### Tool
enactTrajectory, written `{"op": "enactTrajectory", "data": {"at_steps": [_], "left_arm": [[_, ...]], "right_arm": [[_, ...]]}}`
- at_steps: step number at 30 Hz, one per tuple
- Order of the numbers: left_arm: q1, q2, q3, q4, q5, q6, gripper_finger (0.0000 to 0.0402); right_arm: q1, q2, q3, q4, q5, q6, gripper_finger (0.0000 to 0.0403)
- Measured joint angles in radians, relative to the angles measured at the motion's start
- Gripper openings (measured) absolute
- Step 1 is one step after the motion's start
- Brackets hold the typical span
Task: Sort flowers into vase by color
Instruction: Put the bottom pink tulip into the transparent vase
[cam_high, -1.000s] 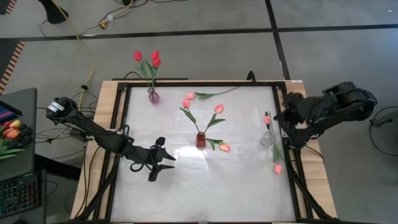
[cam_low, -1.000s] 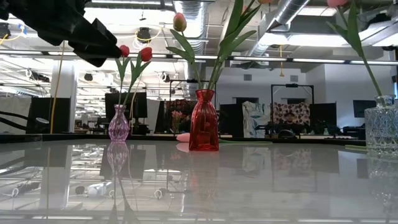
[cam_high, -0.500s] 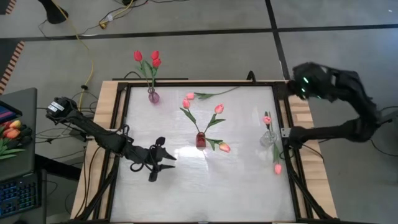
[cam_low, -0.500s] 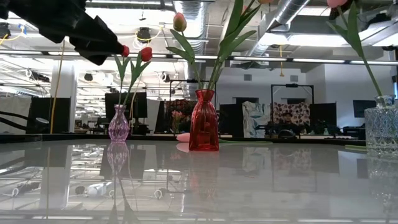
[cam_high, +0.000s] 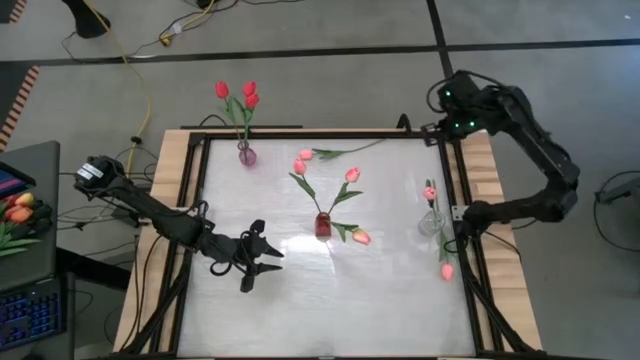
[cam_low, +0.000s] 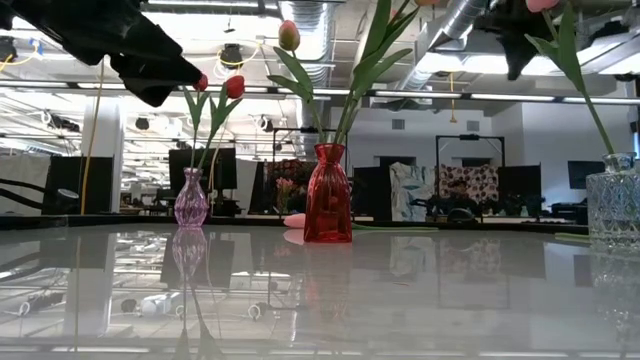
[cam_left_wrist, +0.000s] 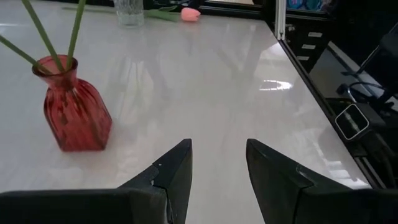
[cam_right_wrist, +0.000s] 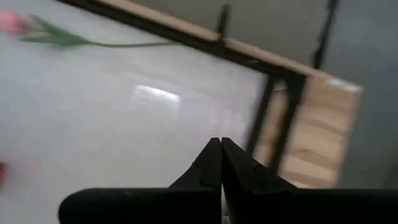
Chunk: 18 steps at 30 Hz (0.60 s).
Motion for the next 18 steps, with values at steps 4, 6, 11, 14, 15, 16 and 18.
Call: {"op": "enactTrajectory", "data": {"at_steps": [4, 6, 11, 14, 15, 16, 18], "left_arm": [[0.002, 0.000, 0.000, 0.003, 0.000, 0.010, 0.0139], [0.002, 0.000, 0.000, 0.002, 0.001, 0.005, 0.0139], [0.000, 0.000, 0.000, 0.001, 0.019, -0.020, 0.0139], [-0.001, 0.000, 0.000, 0.001, 0.040, -0.026, 0.0139], [-0.001, 0.000, 0.000, 0.001, 0.045, -0.026, 0.0139], [-0.001, 0.000, 0.000, 0.001, 0.048, -0.027, 0.0139], [-0.001, 0.000, 0.000, 0.001, 0.053, -0.026, 0.0139]], "right_arm": [[0.012, -0.026, -0.087, 0.043, -0.023, 0.028, 0.0028], [0.012, -0.027, -0.154, 0.068, -0.029, 0.031, 0.0028], [0.016, -0.026, -0.398, 0.213, -0.060, 0.073, 0.0028], [0.013, -0.033, -0.552, 0.301, -0.103, 0.078, 0.0027], [0.014, -0.035, -0.597, 0.335, -0.116, 0.088, 0.0027], [0.016, -0.038, -0.638, 0.362, -0.121, 0.098, 0.0028], [0.017, -0.046, -0.712, 0.393, -0.131, 0.108, 0.0029]]}}
